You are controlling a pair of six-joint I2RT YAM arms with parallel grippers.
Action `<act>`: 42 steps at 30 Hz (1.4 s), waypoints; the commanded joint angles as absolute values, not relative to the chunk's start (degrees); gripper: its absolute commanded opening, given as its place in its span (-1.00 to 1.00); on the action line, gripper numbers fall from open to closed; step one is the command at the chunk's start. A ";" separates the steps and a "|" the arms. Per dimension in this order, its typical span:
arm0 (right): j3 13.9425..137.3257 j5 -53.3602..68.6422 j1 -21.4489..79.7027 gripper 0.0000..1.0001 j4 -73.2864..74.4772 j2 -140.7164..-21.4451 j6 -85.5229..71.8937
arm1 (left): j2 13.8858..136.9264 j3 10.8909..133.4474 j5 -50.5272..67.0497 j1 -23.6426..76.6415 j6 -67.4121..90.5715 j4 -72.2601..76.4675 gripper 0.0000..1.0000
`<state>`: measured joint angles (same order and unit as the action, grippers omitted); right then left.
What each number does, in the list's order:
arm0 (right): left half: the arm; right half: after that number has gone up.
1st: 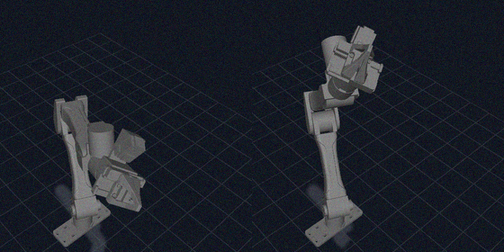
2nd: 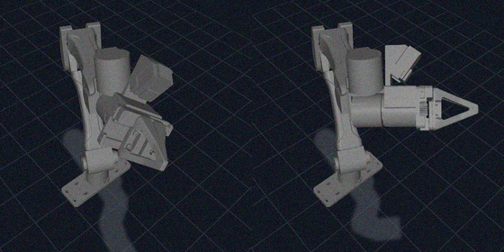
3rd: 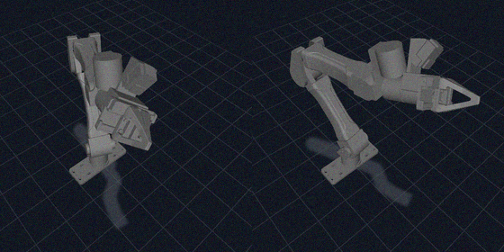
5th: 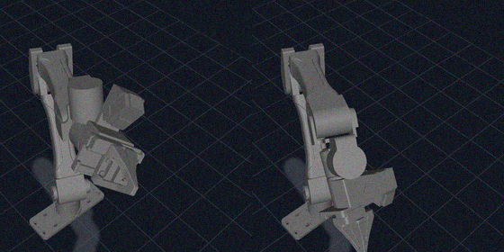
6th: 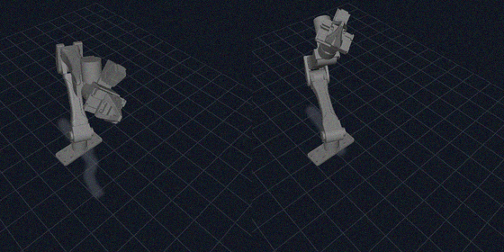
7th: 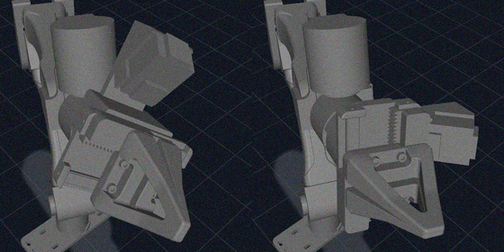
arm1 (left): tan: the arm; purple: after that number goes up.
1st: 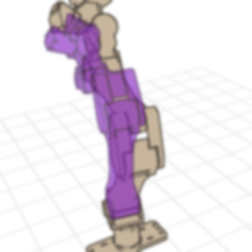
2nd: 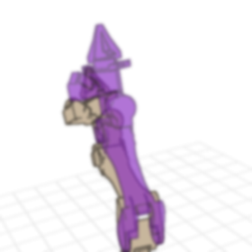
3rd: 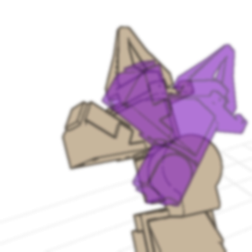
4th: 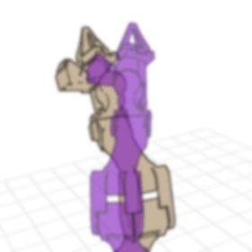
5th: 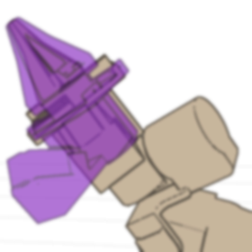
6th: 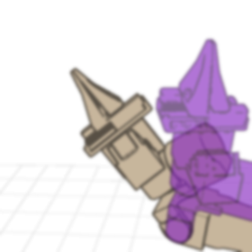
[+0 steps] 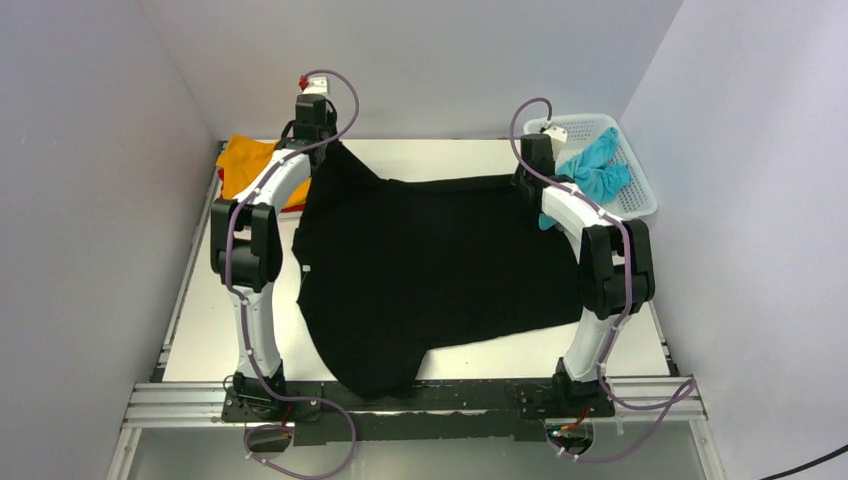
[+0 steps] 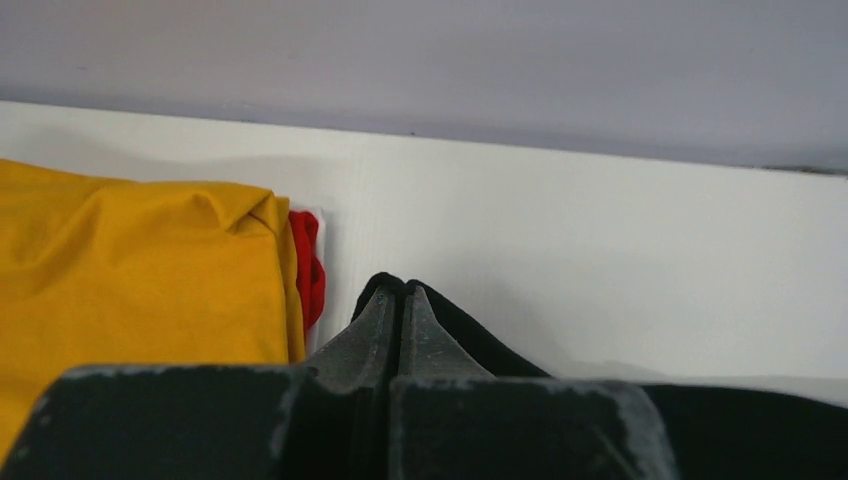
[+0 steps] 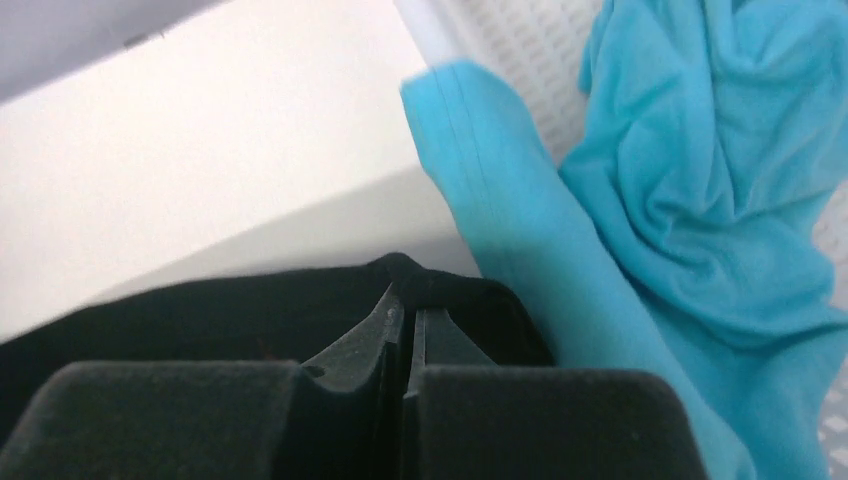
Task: Fold and stack the t-shirts
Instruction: Flatten out the tshirt
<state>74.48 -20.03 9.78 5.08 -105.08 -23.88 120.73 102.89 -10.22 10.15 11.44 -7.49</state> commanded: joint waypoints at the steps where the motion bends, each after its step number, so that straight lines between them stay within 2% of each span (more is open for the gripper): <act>1: 80.38 -23.64 9.37 -1.00 0.68 -108.01 -21.52 | 122.47 107.92 -10.25 9.39 14.28 -2.03 -1.00; 8: 87.26 -26.71 8.96 -0.97 0.61 -114.52 -18.98 | 129.64 114.69 -7.38 8.88 11.98 1.14 -0.95; 9: 88.12 -26.72 8.97 -0.93 0.38 -115.44 -18.46 | 130.99 115.96 -7.38 8.90 11.32 1.83 -0.90; 13: 92.42 -27.78 9.03 -0.84 -2.38 -118.97 -14.95 | 136.16 122.62 -7.33 8.88 9.44 3.50 -0.51; 15: 94.21 -28.17 8.95 -0.64 -2.84 -119.70 -13.54 | 137.76 126.75 -4.99 8.96 9.83 0.46 -0.04; 16: 94.83 -27.91 8.94 -0.48 -2.41 -119.78 -13.10 | 137.51 127.44 -3.84 9.03 10.18 0.44 0.24; 17: 95.03 -27.13 8.96 -0.24 -2.16 -119.56 -12.72 | 136.86 127.30 -2.96 9.09 10.57 0.89 0.49; 18: 94.87 -25.86 9.03 -0.06 -2.27 -119.12 -12.44 | 135.84 126.78 -2.63 9.21 11.00 1.44 0.89; 19: 94.12 -24.60 9.10 0.05 -2.92 -118.50 -12.19 | 134.53 126.03 -2.46 9.41 11.33 1.79 0.98; 22: 91.95 -20.62 9.34 0.38 -4.16 -116.33 -12.14 | 130.18 122.08 -0.97 10.12 11.78 3.34 0.99; 24: 90.67 -18.99 9.75 0.88 -3.93 -114.67 -12.31 | 126.99 117.48 -0.53 10.71 12.19 4.42 0.99; 25: 89.85 -18.04 9.96 0.98 -3.94 -113.94 -12.08 | 125.65 115.44 -0.53 10.98 12.69 4.83 0.99; 29: 87.37 -13.89 11.18 1.00 -3.35 -111.66 -11.40 | 120.78 109.17 1.50 11.40 17.06 2.64 0.99; 34: 83.12 -14.56 13.46 1.00 -3.29 -108.56 -11.13 | 112.20 96.18 6.17 11.83 22.85 4.64 0.99; 42: 77.15 -14.65 17.00 1.00 -0.27 -106.83 -15.37 | 95.98 68.70 7.41 14.11 27.46 5.08 0.99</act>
<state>80.14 -15.33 15.42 -0.73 -109.19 -12.82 103.31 77.67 5.10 12.62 23.64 3.95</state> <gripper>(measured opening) 0.996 0.994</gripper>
